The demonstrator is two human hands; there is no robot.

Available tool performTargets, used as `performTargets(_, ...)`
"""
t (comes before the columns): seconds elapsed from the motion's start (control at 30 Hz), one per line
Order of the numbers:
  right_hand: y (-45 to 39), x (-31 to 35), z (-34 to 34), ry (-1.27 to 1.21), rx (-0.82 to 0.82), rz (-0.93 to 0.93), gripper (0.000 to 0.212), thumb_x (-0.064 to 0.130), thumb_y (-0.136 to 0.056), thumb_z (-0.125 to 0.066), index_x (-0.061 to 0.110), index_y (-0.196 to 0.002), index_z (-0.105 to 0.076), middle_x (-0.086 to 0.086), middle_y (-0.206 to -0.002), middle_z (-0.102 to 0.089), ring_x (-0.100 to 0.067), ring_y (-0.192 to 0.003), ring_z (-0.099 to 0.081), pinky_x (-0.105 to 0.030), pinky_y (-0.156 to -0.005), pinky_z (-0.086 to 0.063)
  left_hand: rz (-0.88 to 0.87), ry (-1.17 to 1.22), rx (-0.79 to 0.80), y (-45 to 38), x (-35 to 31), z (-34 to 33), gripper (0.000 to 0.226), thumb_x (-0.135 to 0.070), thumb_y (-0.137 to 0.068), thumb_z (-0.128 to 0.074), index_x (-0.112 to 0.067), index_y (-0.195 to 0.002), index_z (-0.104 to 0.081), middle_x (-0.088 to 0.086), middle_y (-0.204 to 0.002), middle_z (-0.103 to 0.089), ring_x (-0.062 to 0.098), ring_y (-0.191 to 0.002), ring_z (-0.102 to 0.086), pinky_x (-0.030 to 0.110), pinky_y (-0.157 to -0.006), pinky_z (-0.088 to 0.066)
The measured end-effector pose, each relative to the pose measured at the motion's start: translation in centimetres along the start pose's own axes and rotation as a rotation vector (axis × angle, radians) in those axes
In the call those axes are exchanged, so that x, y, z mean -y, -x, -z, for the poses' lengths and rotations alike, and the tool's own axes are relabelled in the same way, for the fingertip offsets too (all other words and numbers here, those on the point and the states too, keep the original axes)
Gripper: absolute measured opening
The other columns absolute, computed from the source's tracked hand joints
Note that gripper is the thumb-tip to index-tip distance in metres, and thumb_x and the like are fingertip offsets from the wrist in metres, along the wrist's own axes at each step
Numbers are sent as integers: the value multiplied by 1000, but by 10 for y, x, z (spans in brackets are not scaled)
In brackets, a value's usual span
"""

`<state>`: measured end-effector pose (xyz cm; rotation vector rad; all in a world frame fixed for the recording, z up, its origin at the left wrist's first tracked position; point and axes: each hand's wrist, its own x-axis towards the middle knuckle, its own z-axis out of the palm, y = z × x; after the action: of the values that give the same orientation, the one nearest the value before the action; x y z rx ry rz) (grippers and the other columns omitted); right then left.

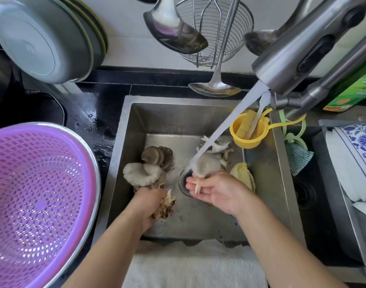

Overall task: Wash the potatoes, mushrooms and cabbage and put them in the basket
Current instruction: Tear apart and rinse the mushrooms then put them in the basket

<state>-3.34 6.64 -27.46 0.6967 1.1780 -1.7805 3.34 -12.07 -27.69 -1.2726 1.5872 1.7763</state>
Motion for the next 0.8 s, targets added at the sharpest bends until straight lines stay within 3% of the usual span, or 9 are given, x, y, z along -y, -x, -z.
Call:
performTargets(0.1, -6, -10, -19, -81, 66, -74, 21, -12, -98, -51, -8, -114, -63, -17, -107, -78, -26, -97, -76, -40, -89, -59, 22, 86, -28, 1, -1, 2, 19, 4, -102, -52, -2, -109, -69, 19, -86, -73, 30, -69, -70, 45, -71, -60)
performTargets(0.2, -13, -15, -30, -133, 42, -87, 18, -7, -100, -49, -4, -112, -63, -13, -90, -76, -22, -83, -72, -35, -78, -58, 43, 144, -41, 1, 0, 11, 18, -1, -104, -53, -7, -109, -69, 17, -93, -79, 31, -83, -74, 42, -73, -61)
performTargets(0.37, -22, -13, -51, -302, -29, -119, 15, -9, -101, -43, -6, -98, -57, -14, -87, -59, -17, -69, -54, -30, -69, -49, 62, 244, -22, 4, 1, 19, 20, 0, -102, -53, -1, -111, -70, 19, -95, -78, 31, -85, -73, 43, -75, -60)
performTargets(0.5, -37, -13, -65, -303, -105, -134, 19, -11, -99, -38, 1, -95, -53, -11, -78, -50, -14, -60, -40, -27, -62, -39, 73, 299, -16, 8, 2, 18, 20, 0, -103, -50, 0, -110, -68, 20, -95, -77, 32, -85, -72, 45, -74, -61)
performTargets(0.6, -49, -15, -69, -279, -156, -165, 12, 11, -103, -39, 10, -96, -49, -3, -67, -37, -11, -56, -27, -25, -57, -29, 68, 309, 8, 11, 2, 17, 22, 1, -103, -48, -2, -105, -70, 17, -87, -78, 31, -82, -72, 46, -78, -59)
performTargets(0.67, -49, -17, -68, -201, -172, -177, 21, 32, -107, -46, 14, -101, -54, 2, -61, -35, -10, -52, -25, -24, -54, -27, 64, 308, 23, 13, 2, 17, 24, 1, -103, -48, -1, -105, -71, 15, -84, -78, 29, -79, -72, 43, -73, -59)
performTargets(0.8, -42, -33, -61, -20, -205, -139, 36, 50, -100, -60, 15, -96, -62, 4, -58, -44, -9, -48, -34, -23, -52, -35, 75, 304, 11, 11, 6, 20, 24, 0, -102, -50, 1, -116, -70, 18, -93, -79, 30, -83, -74, 41, -73, -61)
